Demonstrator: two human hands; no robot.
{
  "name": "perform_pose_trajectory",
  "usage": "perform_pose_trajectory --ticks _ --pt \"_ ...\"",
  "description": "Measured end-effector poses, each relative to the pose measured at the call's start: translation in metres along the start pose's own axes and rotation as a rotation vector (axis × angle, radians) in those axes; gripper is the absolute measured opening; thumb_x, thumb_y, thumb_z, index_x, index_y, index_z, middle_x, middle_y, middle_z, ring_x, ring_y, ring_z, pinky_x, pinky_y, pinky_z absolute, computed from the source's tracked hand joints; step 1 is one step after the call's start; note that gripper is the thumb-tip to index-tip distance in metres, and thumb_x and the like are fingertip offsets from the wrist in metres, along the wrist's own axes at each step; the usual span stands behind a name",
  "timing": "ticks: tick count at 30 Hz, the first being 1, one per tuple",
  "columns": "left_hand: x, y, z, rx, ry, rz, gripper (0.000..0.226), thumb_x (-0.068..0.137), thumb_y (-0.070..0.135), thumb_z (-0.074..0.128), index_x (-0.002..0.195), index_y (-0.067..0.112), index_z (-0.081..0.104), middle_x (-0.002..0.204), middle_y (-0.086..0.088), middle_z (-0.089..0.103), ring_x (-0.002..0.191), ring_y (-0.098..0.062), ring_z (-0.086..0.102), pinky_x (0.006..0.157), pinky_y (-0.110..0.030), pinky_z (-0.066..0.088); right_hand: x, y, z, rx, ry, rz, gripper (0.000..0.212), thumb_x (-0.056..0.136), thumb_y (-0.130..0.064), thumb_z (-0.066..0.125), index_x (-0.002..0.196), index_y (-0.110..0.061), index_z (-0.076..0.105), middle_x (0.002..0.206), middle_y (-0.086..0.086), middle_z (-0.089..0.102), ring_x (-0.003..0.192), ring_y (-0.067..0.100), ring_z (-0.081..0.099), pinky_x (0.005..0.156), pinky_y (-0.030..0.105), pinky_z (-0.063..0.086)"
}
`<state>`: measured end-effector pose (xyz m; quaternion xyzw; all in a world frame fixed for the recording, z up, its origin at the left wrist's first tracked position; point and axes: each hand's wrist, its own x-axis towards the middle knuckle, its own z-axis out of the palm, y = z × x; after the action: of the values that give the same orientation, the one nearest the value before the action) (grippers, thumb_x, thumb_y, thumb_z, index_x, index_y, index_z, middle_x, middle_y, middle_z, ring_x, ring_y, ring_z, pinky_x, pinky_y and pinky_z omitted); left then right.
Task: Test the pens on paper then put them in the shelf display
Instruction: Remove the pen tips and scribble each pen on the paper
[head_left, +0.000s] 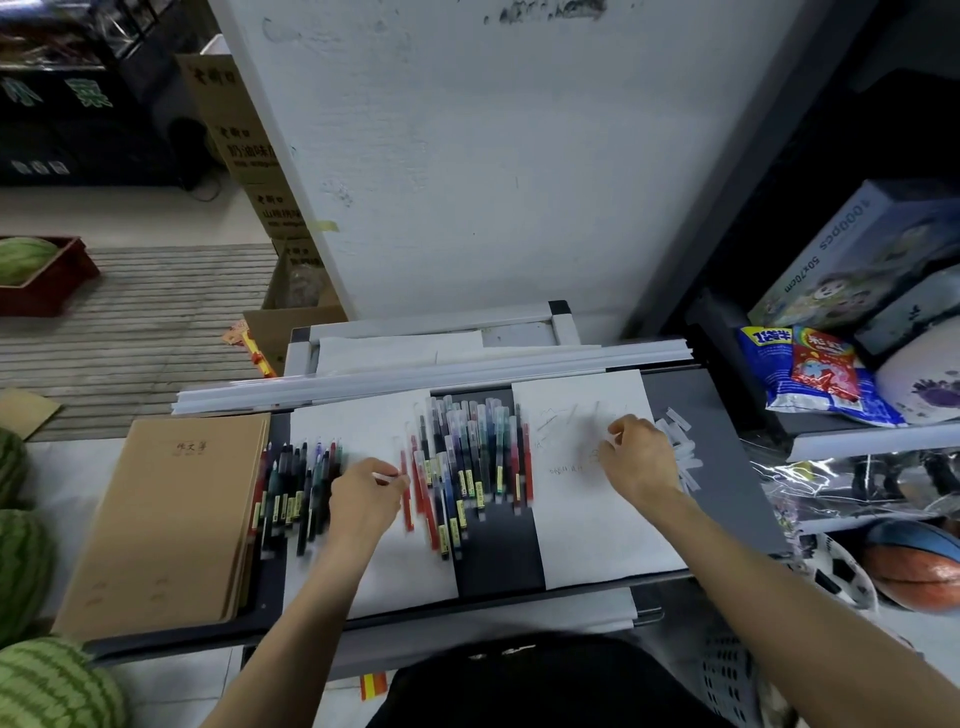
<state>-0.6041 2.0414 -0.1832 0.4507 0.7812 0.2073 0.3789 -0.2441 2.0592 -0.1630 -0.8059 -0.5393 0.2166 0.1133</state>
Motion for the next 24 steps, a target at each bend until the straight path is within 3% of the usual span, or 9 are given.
perform_pose_trajectory --ticks 5,10,14,17,19,24 --pt "-0.003 0.003 0.005 -0.033 -0.029 0.004 0.012 0.091 0.022 0.082 0.099 0.017 0.075 0.079 0.001 0.077 0.061 -0.015 0.076 0.077 -0.039 0.065 0.008 -0.007 0.005 -0.082 -0.025 0.028 0.032 0.097 -0.027 0.067 0.121 -0.010 0.056 0.117 0.009 0.064 0.102 0.032 0.065 0.078 0.038 0.052" --pt "-0.009 0.001 -0.002 0.054 -0.036 0.046 0.013 0.095 0.026 0.076 0.106 0.019 0.074 0.094 0.000 0.077 0.067 -0.013 0.075 0.078 -0.032 0.061 0.006 -0.006 0.010 -0.052 -0.034 0.031 0.027 0.097 -0.018 0.059 0.122 -0.008 0.060 0.114 0.010 0.068 0.101 0.032 0.065 0.078 0.036 0.052" --pt "-0.004 -0.009 -0.026 0.193 0.124 0.072 0.016 0.094 0.021 0.071 0.110 0.019 0.074 0.092 0.004 0.070 0.069 -0.003 0.063 0.061 -0.018 0.044 -0.006 -0.009 0.013 0.085 -0.058 0.033 0.033 0.094 -0.017 0.063 0.125 -0.009 0.065 0.109 0.005 0.071 0.093 0.024 0.067 0.079 0.034 0.057" --pt "0.002 -0.014 -0.043 0.331 0.249 0.116 0.006 0.093 0.017 0.066 0.088 0.013 0.068 0.075 0.001 0.065 0.072 -0.025 0.066 0.065 -0.031 0.044 -0.022 -0.016 0.019 0.150 -0.071 -0.056 0.032 0.092 -0.018 0.069 0.122 -0.009 0.070 0.105 0.003 0.072 0.088 0.016 0.065 0.083 0.027 0.053" --pt "0.008 -0.014 -0.047 0.417 0.262 0.124 0.017 0.094 0.018 0.065 0.078 0.012 0.060 0.067 0.000 0.059 0.070 -0.029 0.062 0.064 -0.034 0.044 -0.033 -0.023 0.023 0.184 -0.086 -0.108 0.028 0.091 -0.019 0.071 0.118 -0.009 0.072 0.099 -0.002 0.070 0.086 0.013 0.065 0.084 0.024 0.051" --pt "0.015 -0.002 -0.046 0.654 0.200 0.098 0.019 0.097 0.022 0.063 0.091 0.005 0.066 0.087 -0.014 0.069 0.084 -0.036 0.068 0.062 -0.037 0.048 -0.059 -0.049 0.023 0.284 -0.132 -0.211 0.008 0.093 -0.026 0.071 0.100 -0.023 0.071 0.090 -0.013 0.068 0.078 0.004 0.064 0.073 0.016 0.047"
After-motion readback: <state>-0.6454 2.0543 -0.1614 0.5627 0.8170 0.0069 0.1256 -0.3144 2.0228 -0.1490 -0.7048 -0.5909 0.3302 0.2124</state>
